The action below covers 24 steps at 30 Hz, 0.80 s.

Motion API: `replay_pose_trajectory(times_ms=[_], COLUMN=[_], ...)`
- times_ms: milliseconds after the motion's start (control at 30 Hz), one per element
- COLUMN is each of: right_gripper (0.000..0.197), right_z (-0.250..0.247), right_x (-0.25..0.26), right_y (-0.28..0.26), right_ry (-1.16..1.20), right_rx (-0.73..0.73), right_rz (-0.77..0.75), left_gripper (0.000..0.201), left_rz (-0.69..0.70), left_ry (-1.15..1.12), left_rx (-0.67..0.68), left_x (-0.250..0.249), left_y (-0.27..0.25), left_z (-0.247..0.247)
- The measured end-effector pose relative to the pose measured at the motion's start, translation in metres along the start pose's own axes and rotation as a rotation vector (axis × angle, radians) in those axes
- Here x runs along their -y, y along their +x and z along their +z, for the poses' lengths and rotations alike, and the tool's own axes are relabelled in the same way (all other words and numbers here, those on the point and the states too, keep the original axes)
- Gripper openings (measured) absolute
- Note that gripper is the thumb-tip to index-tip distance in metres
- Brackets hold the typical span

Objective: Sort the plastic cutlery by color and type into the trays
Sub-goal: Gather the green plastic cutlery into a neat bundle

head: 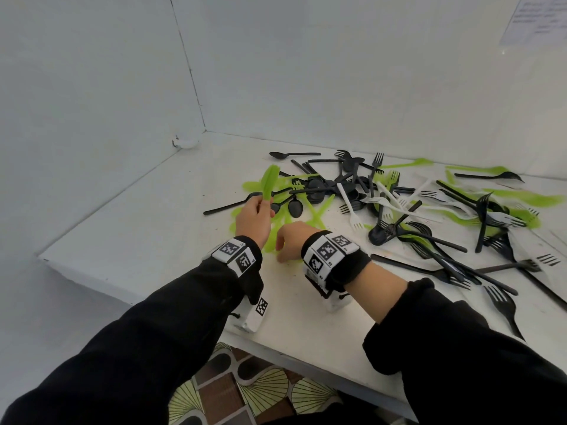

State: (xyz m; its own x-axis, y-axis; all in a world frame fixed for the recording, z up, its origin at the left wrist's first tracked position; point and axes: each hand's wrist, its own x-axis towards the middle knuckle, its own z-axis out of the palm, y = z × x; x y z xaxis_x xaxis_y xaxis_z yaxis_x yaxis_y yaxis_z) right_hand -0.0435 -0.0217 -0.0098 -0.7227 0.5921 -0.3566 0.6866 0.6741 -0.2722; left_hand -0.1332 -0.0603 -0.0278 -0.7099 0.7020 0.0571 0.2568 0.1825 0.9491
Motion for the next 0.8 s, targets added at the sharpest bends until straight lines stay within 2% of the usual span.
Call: replay_pose_trajectory(times_ms=[133,200,267,333,400,467,567,633,667,733,800], right_gripper=[0.033,0.033,0.025,0.022,0.020,0.022,0.031,0.025,0.021,0.028,0.027], right_z=[-0.013,-0.016,-0.016,-0.016,-0.018,-0.021,-0.023,-0.022,-0.022,-0.021,-0.022], right_x=[-0.011,-0.018,-0.023,-0.024,-0.024,-0.024,-0.025,-0.025,-0.025,-0.022,-0.020], right_y=[-0.002,0.002,0.005,0.006,0.009,0.012,0.017,0.018,0.018,0.015,0.014], right_ry=[0.110,0.342,0.668,0.836,0.803,0.685,0.665,0.633,0.528,0.236,0.141], right_rx=[-0.180,-0.385,-0.573,-0.658,-0.702,-0.730,-0.697,-0.591,-0.507,-0.310,-0.223], right_rz=[-0.100,-0.132,-0.133,-0.122,-0.088,-0.044,0.027,0.039,0.034,0.019,0.003], left_gripper=[0.025,0.024,0.023,0.023,0.028,0.030,0.027,0.029,0.030,0.032,0.033], left_rz=[0.012,0.033,0.014,-0.018,-0.034,-0.066,-0.152,-0.157,-0.149,-0.145,-0.174], left_ry=[0.052,0.092,0.074,0.029,-0.018,-0.101,-0.213,-0.224,-0.220,-0.213,-0.231], left_rx=[0.028,0.050,0.099,0.187,0.278,0.302,0.279,0.247,0.224,0.161,0.110], left_x=[0.000,0.000,-0.001,-0.004,-0.006,-0.005,-0.004,-0.003,-0.002,-0.001,0.000], left_y=[0.001,0.002,0.000,-0.003,-0.007,-0.011,-0.011,-0.010,-0.008,-0.006,-0.004], left_z=[0.000,0.001,0.001,0.001,0.002,0.001,-0.005,-0.011,-0.015,-0.020,-0.023])
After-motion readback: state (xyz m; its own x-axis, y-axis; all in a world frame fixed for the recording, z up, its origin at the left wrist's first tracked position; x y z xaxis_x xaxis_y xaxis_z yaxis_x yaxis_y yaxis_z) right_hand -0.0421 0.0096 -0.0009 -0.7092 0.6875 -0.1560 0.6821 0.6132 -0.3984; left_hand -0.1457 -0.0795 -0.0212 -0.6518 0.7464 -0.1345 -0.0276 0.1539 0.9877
